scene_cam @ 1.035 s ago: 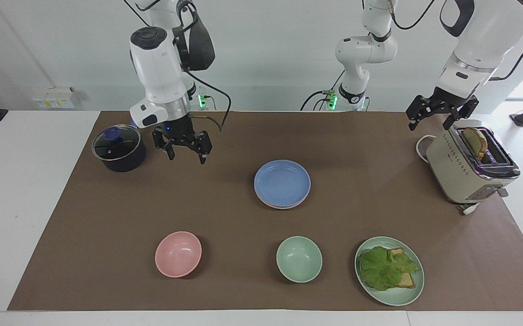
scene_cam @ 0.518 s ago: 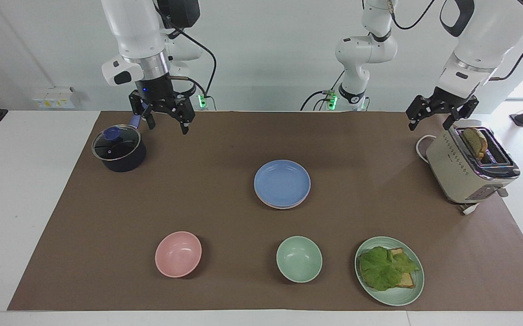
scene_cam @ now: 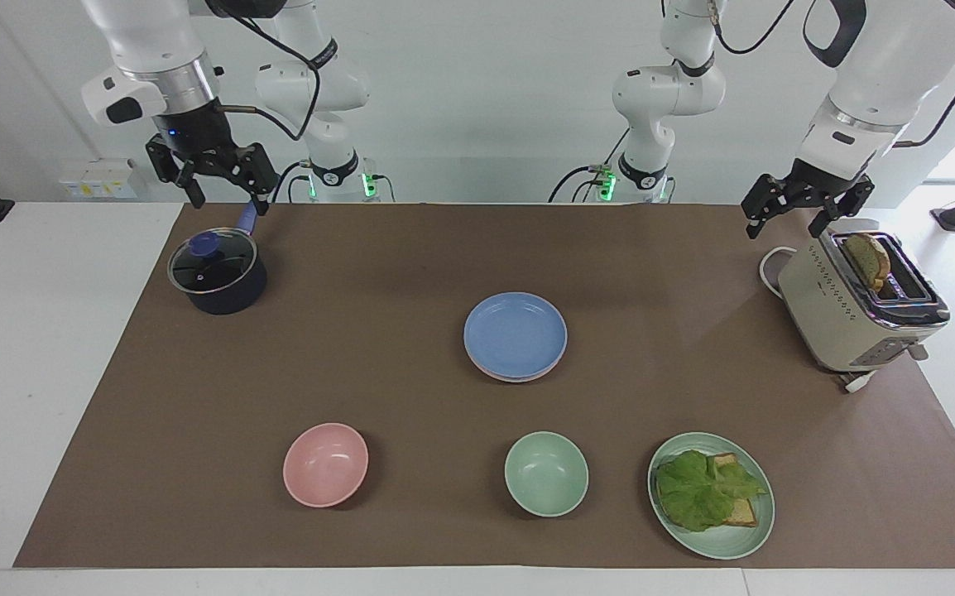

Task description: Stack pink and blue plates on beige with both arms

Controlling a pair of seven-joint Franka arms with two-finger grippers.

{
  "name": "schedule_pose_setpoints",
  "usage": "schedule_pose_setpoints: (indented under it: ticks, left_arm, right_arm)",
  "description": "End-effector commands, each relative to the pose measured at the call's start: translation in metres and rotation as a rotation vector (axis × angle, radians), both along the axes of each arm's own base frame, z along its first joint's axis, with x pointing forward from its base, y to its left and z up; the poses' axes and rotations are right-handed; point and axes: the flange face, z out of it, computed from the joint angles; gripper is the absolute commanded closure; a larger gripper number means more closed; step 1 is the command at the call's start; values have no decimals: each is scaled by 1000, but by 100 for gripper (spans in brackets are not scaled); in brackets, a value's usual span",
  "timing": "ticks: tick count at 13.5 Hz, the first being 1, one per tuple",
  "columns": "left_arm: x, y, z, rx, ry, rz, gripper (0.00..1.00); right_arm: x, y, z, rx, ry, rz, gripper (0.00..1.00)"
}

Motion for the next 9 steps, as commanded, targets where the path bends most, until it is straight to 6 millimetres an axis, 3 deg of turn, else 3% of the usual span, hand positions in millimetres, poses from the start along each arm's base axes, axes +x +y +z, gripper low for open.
schedule_pose_setpoints:
  ticks: [1,4,9]
  left_arm:
    - [-3,2,1,12,9,2,0]
    - [-3,3,1,12,8,3,0]
    - [-3,1,1,12,6,0,0]
  right_arm:
    - [-14,-23,8,-6,13,73,0]
    - [-30,-25,-8,2,48,73,0]
    - [-29,-20,-11,7,57,79,0]
